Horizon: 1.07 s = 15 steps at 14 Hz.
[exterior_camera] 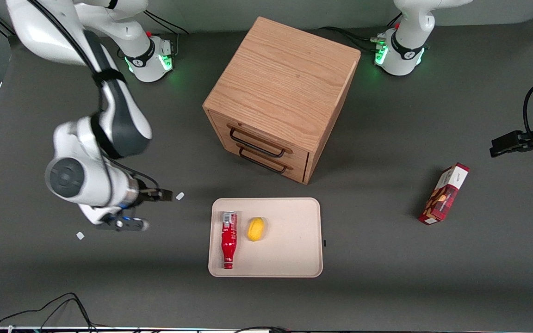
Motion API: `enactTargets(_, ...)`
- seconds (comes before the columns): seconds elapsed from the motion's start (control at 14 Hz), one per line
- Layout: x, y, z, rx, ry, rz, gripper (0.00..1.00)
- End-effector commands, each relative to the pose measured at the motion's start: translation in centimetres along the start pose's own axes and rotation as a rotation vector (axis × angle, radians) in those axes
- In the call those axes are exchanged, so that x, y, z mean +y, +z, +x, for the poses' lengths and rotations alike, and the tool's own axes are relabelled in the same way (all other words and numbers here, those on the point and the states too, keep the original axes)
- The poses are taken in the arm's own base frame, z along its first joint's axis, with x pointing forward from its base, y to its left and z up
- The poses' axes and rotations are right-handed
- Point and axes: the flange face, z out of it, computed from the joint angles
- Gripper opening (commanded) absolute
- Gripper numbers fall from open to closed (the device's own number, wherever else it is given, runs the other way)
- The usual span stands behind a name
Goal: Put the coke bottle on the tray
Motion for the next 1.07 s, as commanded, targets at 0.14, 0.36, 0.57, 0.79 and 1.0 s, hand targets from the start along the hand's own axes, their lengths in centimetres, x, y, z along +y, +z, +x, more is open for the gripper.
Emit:
enactTargets(0.14,8.0,-6.6,-8.1,0.027,-0.056,0.026,1.0)
enactTargets(0.36,9.8,-9.9,-11.2,0.08,-0.04,0.037,1.0)
enactTargets(0.57,11.1,-13.6,-13.8,0.105,-0.025,0.068,1.0)
enactTargets(0.79,11.6,-15.0,-14.5,0.11,-0.015,0.097,1.0)
enactTargets(1.0,12.8,-14.9,-14.0,0.108,0.009,0.102,1.0)
